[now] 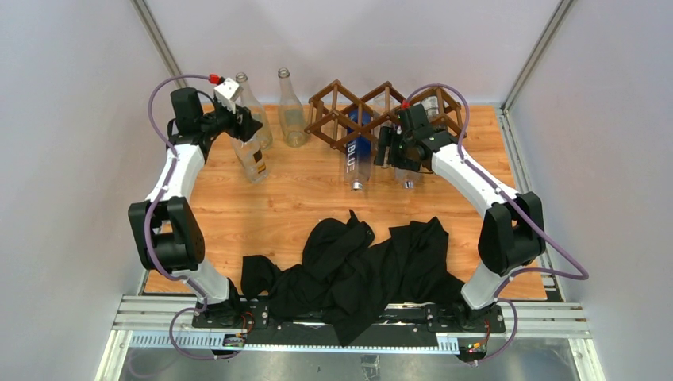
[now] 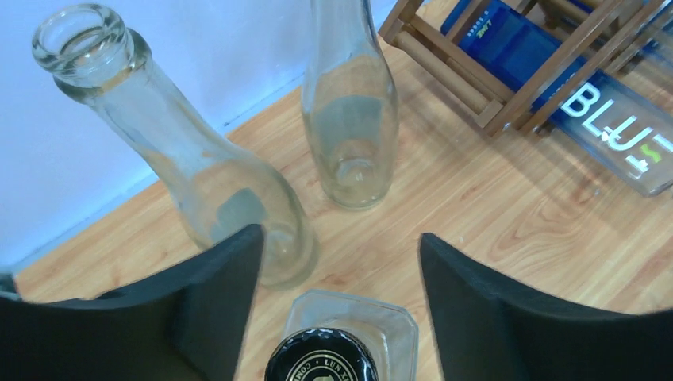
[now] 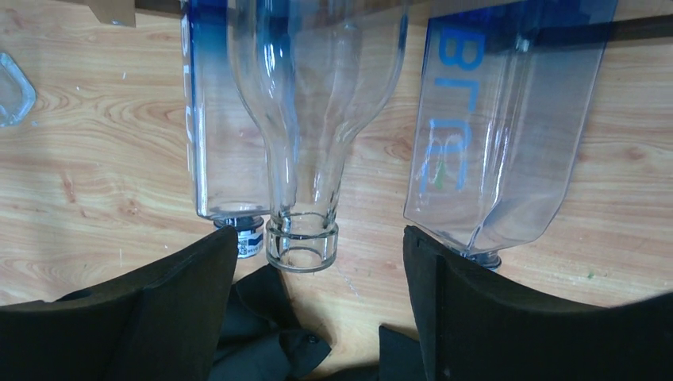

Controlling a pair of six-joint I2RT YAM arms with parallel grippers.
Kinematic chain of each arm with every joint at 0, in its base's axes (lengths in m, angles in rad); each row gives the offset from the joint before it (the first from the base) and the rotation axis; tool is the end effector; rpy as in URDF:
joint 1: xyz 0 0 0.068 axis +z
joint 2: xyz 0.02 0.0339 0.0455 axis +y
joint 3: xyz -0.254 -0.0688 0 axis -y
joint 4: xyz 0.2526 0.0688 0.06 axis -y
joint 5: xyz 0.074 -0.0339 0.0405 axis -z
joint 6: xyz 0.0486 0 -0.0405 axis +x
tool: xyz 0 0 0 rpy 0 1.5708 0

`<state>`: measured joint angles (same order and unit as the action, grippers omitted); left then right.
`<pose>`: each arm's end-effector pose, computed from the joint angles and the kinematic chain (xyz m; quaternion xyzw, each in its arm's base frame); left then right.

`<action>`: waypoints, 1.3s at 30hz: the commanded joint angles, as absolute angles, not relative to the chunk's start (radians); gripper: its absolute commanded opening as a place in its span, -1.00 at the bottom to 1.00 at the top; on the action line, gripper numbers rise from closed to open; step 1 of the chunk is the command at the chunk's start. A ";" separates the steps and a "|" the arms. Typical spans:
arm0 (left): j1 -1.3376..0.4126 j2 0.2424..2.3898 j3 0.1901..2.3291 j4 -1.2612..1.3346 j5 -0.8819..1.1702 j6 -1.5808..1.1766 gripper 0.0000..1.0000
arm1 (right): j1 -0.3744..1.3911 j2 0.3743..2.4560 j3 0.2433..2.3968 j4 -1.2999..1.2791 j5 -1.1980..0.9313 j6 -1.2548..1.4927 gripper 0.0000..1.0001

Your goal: Take the wine bottle off the wine rack

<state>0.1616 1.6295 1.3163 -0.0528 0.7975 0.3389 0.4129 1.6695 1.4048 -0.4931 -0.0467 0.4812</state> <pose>0.3950 0.0291 0.3077 0.2864 0.7369 -0.1806 0.5851 0.3596 0.1600 0.2739 0.0221 0.9180 0.1902 0.3472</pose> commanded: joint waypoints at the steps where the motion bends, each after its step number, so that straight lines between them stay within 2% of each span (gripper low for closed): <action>1: 0.166 1.599 1.327 -0.057 0.762 0.352 0.64 | 0.394 1.680 1.426 -0.452 -0.067 0.469 0.58; 2: 0.166 1.597 1.335 -0.070 0.760 0.355 0.79 | 0.392 1.687 1.427 -0.445 -0.073 0.471 0.55; 6: 0.165 1.574 1.370 -0.156 0.738 0.361 0.98 | 0.391 1.698 1.423 -0.427 -0.086 0.479 0.39; 7: 0.166 1.554 1.408 -0.255 0.705 0.371 1.00 | 0.391 1.695 1.406 -0.406 -0.093 0.483 0.26; 14: 0.166 1.437 1.458 -0.519 0.636 0.412 1.00 | 0.391 1.656 1.328 -0.341 -0.116 0.494 -0.12; 17: 0.166 1.413 1.506 -0.652 0.619 0.435 1.00 | 0.391 1.630 1.295 -0.312 -0.129 0.503 -0.46; 18: 0.166 1.412 1.526 -0.694 0.610 0.435 1.00 | 0.392 1.620 1.283 -0.302 -0.134 0.505 -0.64; 19: 0.166 1.413 1.543 -0.731 0.598 0.436 1.00 | 0.391 1.609 1.269 -0.293 -0.139 0.511 -0.90; 20: 0.167 1.413 1.558 -0.763 0.589 0.438 1.00 | 0.391 1.600 1.255 -0.284 -0.146 0.514 -0.98; 28: 0.167 1.376 1.550 -0.867 0.541 0.473 1.00 | 0.391 1.478 1.139 -0.261 -0.197 0.536 -1.00; 39: 0.166 1.322 1.501 -0.933 0.589 0.527 1.00 | 0.394 1.269 0.947 -0.231 -0.264 0.595 -1.00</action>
<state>0.1616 1.3617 1.5234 -0.8921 0.5564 0.4915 0.4030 1.3331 0.9966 -0.2611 -0.1997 0.5591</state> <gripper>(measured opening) 0.996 0.390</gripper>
